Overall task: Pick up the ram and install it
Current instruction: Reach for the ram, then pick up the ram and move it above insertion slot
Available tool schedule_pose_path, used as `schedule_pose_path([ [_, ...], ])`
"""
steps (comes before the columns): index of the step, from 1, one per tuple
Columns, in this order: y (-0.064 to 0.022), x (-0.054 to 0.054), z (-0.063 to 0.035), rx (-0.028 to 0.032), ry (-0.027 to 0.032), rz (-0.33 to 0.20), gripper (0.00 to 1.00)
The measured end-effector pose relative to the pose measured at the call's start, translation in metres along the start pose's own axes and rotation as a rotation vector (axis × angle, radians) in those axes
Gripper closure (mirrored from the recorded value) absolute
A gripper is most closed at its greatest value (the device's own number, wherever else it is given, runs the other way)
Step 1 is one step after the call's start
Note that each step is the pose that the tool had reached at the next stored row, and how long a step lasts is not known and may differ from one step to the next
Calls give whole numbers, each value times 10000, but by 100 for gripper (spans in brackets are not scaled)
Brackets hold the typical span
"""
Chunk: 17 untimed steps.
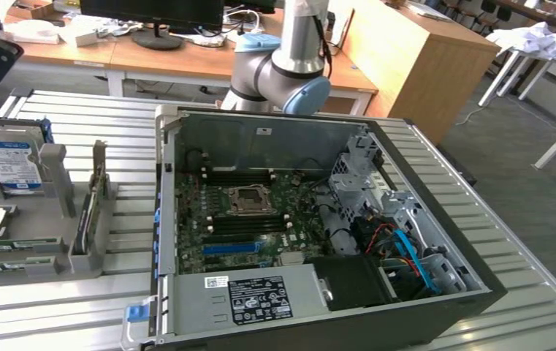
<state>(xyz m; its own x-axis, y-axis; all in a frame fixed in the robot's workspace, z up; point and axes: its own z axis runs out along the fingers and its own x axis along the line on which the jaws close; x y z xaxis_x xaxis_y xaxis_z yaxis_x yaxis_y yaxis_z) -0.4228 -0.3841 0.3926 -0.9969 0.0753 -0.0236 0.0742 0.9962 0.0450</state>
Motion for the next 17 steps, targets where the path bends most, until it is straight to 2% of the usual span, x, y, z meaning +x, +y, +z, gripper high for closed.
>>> schedule_pose_path([
  [12,-146,7,-7,0,0,0,89],
  [17,-154,6,-7,0,0,0,89],
])
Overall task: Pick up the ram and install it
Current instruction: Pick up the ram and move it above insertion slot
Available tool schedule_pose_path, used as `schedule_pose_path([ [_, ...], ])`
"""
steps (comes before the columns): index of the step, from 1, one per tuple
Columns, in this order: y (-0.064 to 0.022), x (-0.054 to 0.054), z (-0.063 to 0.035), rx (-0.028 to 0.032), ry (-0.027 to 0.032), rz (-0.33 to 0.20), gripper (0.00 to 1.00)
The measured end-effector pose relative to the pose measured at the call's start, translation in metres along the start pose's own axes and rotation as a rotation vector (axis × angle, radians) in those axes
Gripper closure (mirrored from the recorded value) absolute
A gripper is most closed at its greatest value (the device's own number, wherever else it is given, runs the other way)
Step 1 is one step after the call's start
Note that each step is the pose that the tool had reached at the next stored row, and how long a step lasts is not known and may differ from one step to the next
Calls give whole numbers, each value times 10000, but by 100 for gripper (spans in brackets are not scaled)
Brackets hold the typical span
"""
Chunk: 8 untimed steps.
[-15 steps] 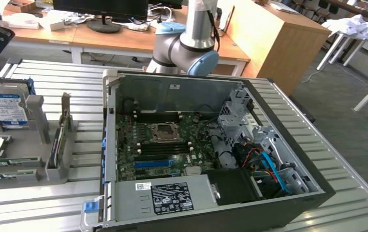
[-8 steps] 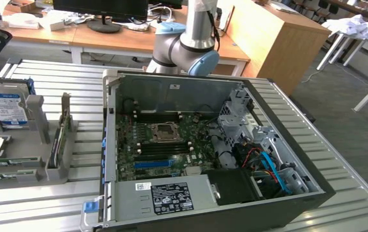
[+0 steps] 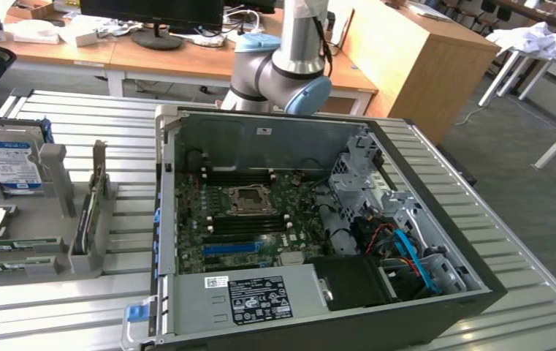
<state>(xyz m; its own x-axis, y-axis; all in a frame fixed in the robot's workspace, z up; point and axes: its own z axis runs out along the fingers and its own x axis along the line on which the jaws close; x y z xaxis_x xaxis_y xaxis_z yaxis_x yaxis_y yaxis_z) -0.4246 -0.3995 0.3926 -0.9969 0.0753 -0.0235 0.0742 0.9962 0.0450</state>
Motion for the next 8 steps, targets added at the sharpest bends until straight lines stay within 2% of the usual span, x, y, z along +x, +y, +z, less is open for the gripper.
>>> schedule_pose_path([
  [8,0,0,0,0,-1,0,89],
])
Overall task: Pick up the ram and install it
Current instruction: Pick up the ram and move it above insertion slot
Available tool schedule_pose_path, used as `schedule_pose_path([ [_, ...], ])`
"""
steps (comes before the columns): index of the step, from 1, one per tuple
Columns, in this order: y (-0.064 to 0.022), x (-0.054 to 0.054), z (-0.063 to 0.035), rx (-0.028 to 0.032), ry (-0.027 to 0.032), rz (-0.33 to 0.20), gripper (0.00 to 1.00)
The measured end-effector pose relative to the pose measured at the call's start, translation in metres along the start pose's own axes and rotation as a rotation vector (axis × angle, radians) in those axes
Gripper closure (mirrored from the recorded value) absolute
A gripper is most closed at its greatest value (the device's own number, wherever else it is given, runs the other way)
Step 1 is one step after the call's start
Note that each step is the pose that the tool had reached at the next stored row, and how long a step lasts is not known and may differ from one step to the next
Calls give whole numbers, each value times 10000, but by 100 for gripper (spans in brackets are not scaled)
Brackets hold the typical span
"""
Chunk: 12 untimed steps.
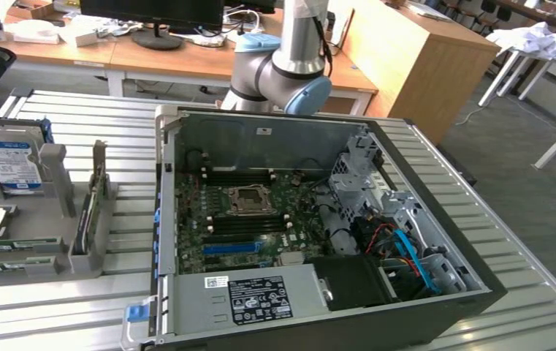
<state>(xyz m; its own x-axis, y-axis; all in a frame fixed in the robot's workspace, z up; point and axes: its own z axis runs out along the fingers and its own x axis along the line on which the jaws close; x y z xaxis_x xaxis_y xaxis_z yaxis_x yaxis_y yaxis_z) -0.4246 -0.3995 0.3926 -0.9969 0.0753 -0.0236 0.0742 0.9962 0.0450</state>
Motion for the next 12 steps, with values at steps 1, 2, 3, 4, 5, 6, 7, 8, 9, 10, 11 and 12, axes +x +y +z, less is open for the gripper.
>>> schedule_pose_path([
  [1,0,0,0,0,0,0,89],
  [2,0,0,-1,1,1,0,89],
  [3,0,0,0,0,0,-9,89],
  [4,0,0,0,0,2,-46,89],
  [5,0,0,0,-1,4,-90,89],
  [6,0,0,-1,-2,7,-142,89],
  [7,0,0,0,-4,10,-215,89],
  [8,0,0,0,-7,14,-314,89],
  [9,0,0,0,-9,19,-422,89],
  [10,0,0,0,-13,25,-544,89],
  [11,0,0,0,-15,32,-690,89],
  [12,0,0,0,-19,40,-865,89],
])
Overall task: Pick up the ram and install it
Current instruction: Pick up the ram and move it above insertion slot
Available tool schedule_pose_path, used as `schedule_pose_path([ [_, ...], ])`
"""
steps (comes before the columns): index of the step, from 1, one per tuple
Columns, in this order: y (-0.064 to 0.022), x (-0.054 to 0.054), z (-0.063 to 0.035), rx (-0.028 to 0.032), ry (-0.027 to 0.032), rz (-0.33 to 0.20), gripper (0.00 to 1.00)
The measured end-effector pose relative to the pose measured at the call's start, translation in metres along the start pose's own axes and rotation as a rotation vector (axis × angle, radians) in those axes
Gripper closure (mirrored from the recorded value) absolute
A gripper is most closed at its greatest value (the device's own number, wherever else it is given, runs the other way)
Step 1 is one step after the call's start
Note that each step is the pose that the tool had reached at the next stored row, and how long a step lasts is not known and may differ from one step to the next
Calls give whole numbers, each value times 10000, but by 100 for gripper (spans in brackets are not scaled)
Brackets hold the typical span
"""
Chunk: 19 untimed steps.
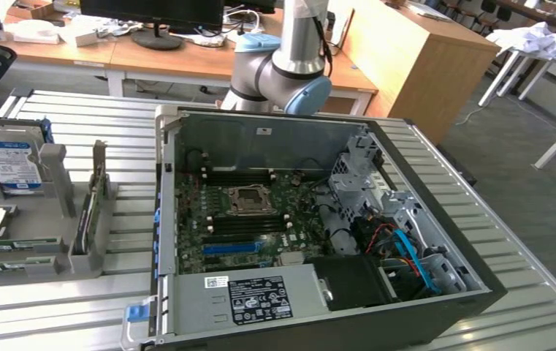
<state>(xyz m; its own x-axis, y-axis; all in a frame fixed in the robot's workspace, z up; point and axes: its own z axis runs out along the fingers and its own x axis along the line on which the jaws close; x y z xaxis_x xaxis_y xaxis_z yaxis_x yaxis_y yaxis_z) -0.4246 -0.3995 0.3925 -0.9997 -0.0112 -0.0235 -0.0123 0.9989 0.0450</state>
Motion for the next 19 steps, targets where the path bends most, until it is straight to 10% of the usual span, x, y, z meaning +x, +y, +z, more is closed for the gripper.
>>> schedule_pose_path([
  [19,0,0,8,-82,155,-3457,89],
])
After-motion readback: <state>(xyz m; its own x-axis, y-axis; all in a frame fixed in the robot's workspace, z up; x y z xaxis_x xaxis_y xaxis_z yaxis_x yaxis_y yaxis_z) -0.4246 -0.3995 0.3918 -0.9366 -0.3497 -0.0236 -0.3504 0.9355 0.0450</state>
